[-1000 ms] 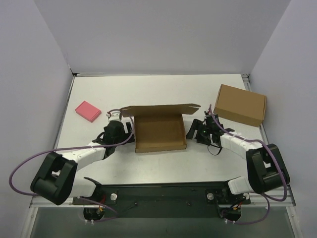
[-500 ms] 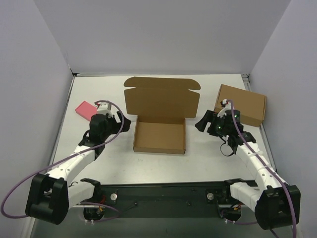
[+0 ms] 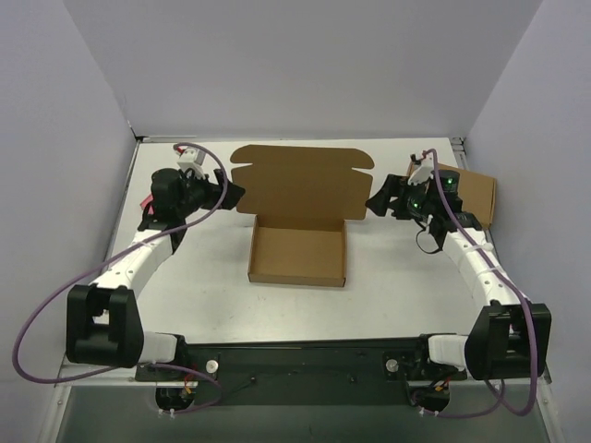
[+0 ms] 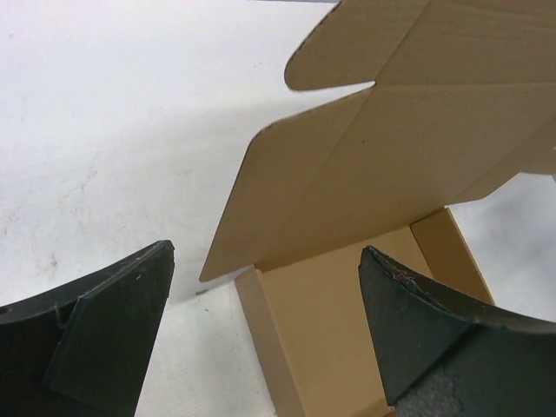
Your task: Fold the paper box
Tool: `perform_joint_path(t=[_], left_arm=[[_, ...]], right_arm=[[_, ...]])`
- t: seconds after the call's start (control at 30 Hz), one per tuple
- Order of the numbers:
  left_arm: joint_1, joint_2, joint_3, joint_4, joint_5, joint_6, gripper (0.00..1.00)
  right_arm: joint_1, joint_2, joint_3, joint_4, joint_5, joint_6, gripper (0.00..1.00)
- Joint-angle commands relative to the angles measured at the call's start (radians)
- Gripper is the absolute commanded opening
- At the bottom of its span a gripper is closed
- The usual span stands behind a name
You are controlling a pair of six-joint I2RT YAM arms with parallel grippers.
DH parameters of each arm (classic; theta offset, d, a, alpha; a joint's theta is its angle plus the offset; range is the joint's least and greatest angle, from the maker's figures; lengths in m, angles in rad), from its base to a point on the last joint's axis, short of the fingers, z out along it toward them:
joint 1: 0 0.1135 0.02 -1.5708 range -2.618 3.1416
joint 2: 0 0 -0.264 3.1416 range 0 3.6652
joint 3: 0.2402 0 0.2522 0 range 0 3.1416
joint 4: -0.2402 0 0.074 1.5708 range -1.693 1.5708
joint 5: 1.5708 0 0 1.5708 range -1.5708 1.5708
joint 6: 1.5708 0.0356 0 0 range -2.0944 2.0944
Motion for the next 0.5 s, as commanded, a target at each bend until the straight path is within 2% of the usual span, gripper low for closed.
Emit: perform_joint_path(t=[0.0, 0.13, 0.47], left_arm=[[0.01, 0.087, 0.131, -0.036, 0.098, 0.128, 0.97], [0.011, 0.113, 0.152, -0.04, 0.061, 0.179, 0.97], [0.011, 0.19, 0.204, 0.017, 0.145, 0.196, 0.95]], right_arm=[[-0.006, 0.05, 0.067, 0.049, -0.035, -0.085, 0.75], [-0.013, 0.099, 0.118, 0.049, -0.023, -0.122, 0.75], [-0.02, 0.218, 0.228, 0.052, -0.115, -0.162, 0.74]])
